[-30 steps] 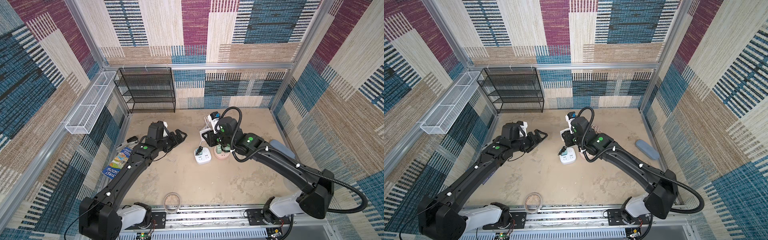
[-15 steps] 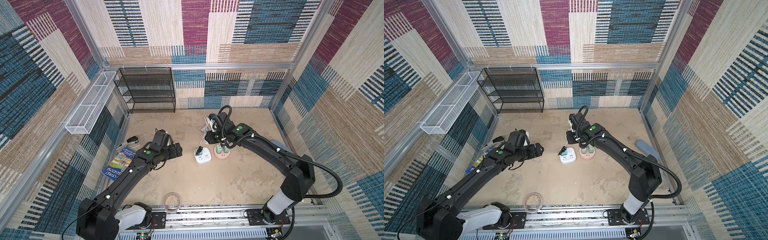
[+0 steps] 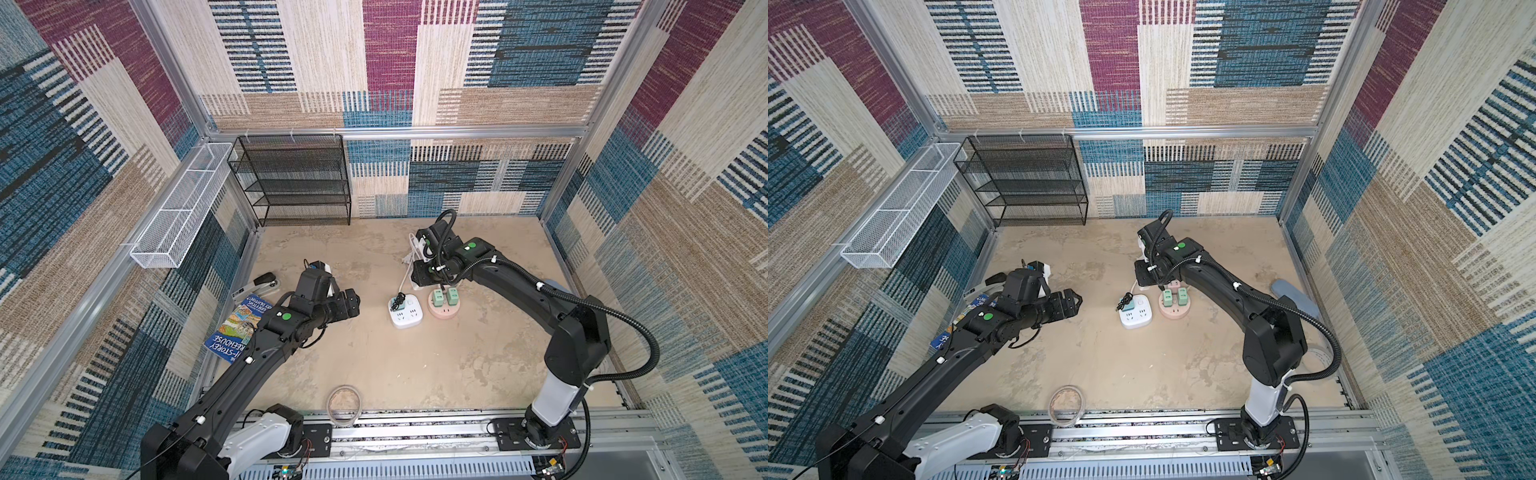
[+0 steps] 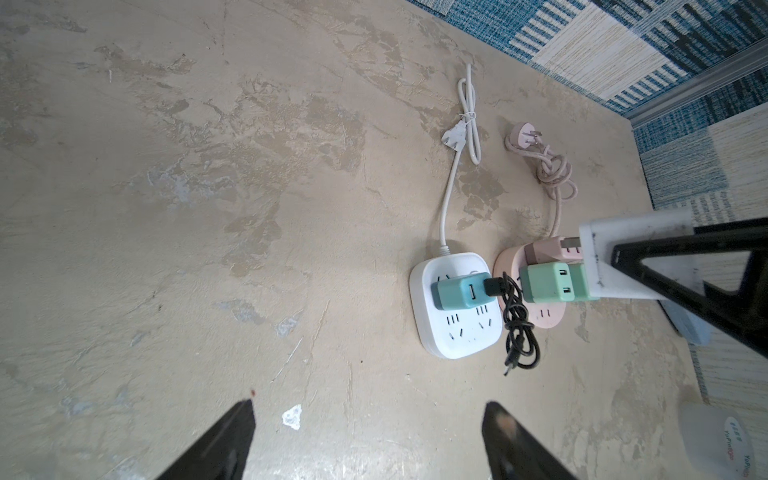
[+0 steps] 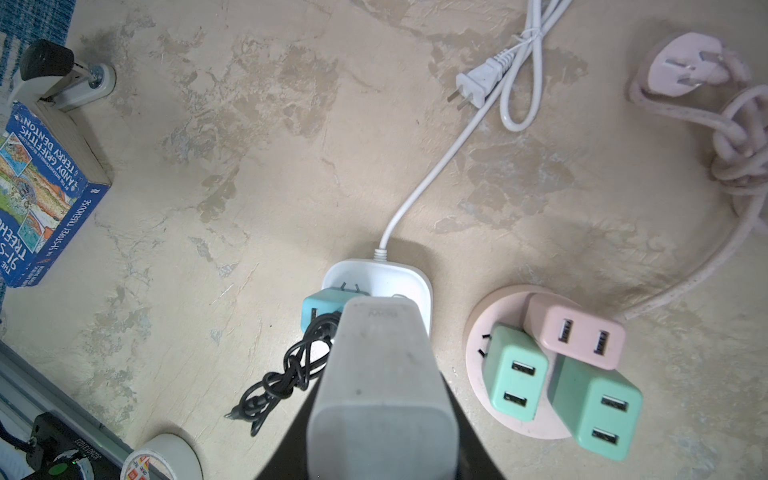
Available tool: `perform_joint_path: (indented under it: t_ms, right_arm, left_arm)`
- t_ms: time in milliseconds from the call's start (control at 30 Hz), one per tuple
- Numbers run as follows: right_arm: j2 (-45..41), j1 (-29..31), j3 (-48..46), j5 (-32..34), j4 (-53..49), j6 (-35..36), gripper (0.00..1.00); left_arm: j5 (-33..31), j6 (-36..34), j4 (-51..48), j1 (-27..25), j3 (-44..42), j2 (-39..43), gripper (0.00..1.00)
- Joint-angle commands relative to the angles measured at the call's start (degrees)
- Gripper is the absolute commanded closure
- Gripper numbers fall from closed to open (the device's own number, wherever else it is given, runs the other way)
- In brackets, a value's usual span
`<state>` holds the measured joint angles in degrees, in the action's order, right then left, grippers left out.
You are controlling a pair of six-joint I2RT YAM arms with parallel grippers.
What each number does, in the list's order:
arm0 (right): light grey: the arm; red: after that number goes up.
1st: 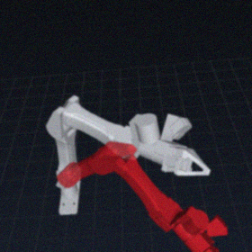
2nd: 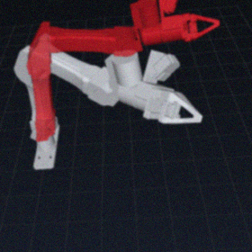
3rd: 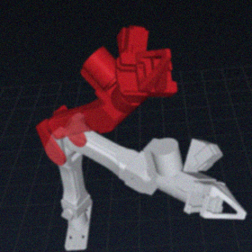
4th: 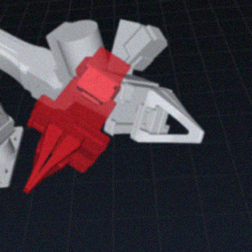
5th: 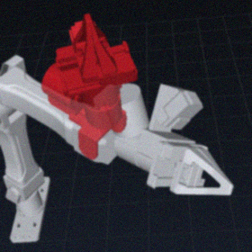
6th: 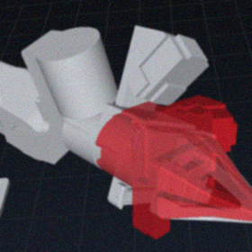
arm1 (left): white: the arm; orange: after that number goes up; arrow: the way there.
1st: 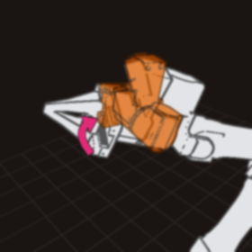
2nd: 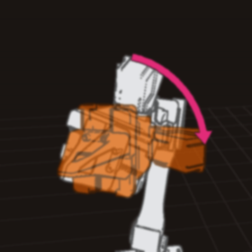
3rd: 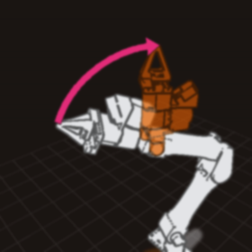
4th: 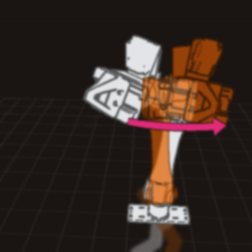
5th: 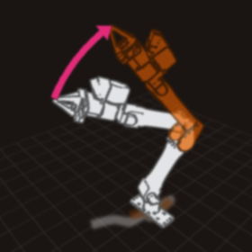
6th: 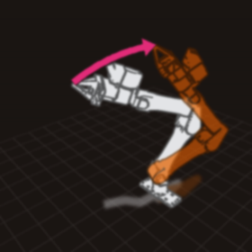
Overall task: Insert the plug
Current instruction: 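Carry the white charger plug over the white strip while the left gripper withdraws, then lower the white charger plug onto a white strip socket with the right gripper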
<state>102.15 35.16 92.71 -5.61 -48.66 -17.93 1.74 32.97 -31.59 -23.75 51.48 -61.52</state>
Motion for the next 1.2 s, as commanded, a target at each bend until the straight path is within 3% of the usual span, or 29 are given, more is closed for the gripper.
perform_joint_path:
  t_ms: [0,200,567,1167]
  right_arm:
    - [1.3,-0.1,1.7,-1.6,-2.6,-0.5,1.00]
    - [2.2,-0.1,1.7,2.2,-7.2,-4.1,1.00]
    - [-1.4,1.3,-9.7,-0.2,1.0,-8.0,1.00]
    - [2.3,3.2,-11.5,0.0,4.5,-8.2,1.00]
  left_arm:
    - [0.4,-0.9,0.4,0.0,0.0,-0.3,0.10]
    - [1.0,-0.4,0.7,-0.1,-0.3,-0.3,0.11]
    - [1.3,-0.8,0.8,-1.1,0.9,-3.3,0.13]
    - [2.1,-0.4,2.6,-1.7,-0.2,-3.6,0.14]
